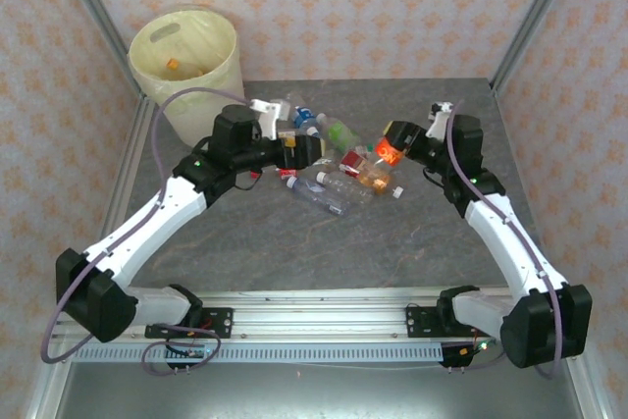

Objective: Put the plastic bottles in the bin

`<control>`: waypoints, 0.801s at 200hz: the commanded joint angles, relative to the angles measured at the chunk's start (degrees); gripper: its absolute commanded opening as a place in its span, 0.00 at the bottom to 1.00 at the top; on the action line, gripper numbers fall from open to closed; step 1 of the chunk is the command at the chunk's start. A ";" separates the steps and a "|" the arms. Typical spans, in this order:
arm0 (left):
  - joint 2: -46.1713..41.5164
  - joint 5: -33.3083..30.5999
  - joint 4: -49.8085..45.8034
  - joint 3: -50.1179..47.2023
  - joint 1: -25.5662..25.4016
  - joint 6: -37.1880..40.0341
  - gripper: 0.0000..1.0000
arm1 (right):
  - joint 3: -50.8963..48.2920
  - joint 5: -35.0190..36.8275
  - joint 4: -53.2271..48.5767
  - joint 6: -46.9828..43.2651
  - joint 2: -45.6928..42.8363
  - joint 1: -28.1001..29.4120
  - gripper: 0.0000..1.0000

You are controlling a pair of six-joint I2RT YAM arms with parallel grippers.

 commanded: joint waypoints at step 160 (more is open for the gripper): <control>8.13 15.88 8.11 5.05 -5.91 2.33 0.67 | 4.30 -10.74 20.49 9.30 2.26 11.15 0.38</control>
